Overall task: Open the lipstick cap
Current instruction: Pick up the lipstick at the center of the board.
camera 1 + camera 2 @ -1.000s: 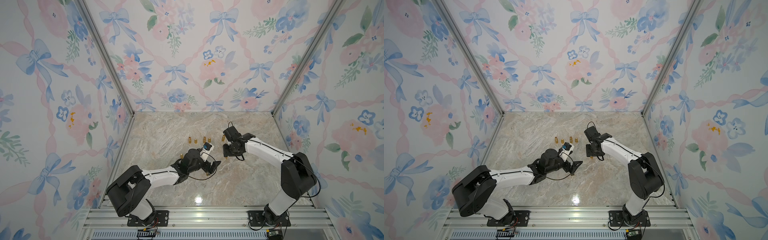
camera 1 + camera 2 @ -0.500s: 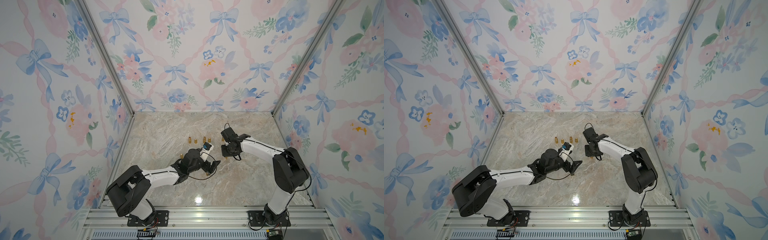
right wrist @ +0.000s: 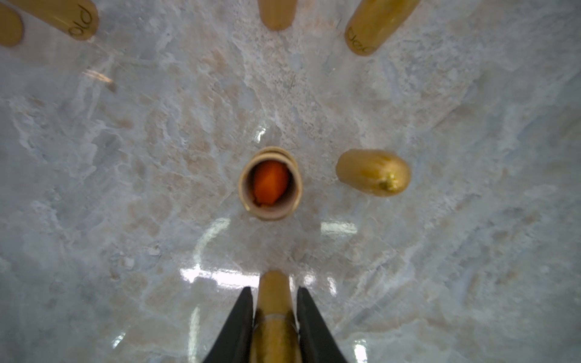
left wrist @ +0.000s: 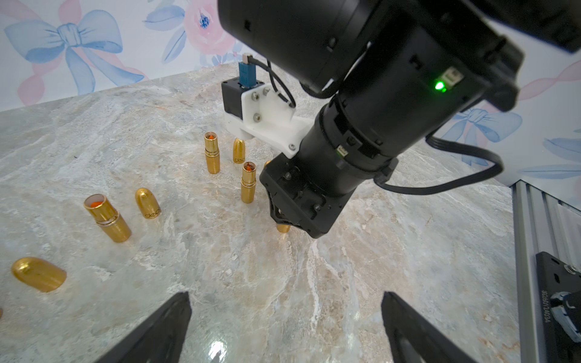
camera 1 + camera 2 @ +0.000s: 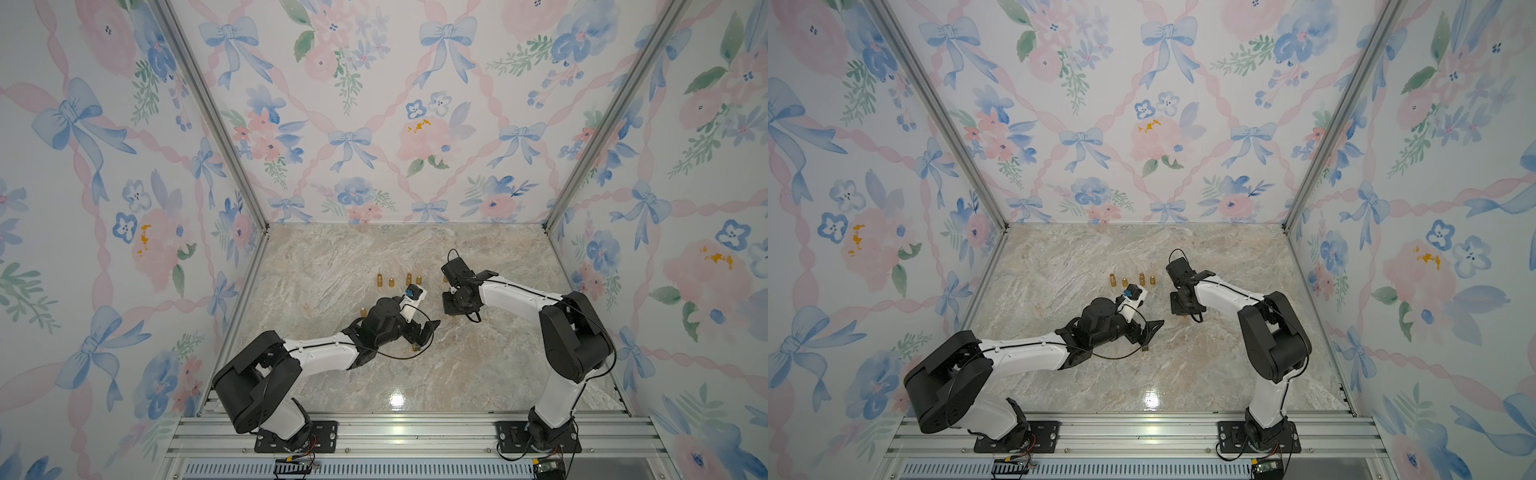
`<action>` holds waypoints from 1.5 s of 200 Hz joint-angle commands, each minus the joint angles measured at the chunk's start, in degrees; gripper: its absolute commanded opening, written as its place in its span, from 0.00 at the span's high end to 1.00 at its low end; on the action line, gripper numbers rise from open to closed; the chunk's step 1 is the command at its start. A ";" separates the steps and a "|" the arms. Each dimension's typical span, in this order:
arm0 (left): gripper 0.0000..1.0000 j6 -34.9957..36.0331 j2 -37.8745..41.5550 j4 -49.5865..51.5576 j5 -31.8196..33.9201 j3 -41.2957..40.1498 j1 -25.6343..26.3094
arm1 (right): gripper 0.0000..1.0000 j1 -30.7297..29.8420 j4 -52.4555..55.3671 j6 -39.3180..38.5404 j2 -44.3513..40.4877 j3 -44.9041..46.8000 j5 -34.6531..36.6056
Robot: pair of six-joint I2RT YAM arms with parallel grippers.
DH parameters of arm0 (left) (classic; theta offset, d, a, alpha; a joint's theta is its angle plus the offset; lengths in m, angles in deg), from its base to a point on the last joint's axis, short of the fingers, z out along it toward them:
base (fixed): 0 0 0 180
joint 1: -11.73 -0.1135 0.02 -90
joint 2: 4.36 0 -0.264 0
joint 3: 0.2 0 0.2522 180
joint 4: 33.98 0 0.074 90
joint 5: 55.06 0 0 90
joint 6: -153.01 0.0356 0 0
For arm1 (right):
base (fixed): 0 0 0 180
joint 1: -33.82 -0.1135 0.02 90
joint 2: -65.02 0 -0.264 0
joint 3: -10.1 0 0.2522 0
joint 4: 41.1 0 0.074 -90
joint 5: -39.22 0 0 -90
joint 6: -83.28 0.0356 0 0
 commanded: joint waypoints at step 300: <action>0.62 11.69 -1.14 -8.30 -15.26 3.45 -0.94 | 0.78 -3.20 16.08 2.90 -22.79 -6.87 -33.78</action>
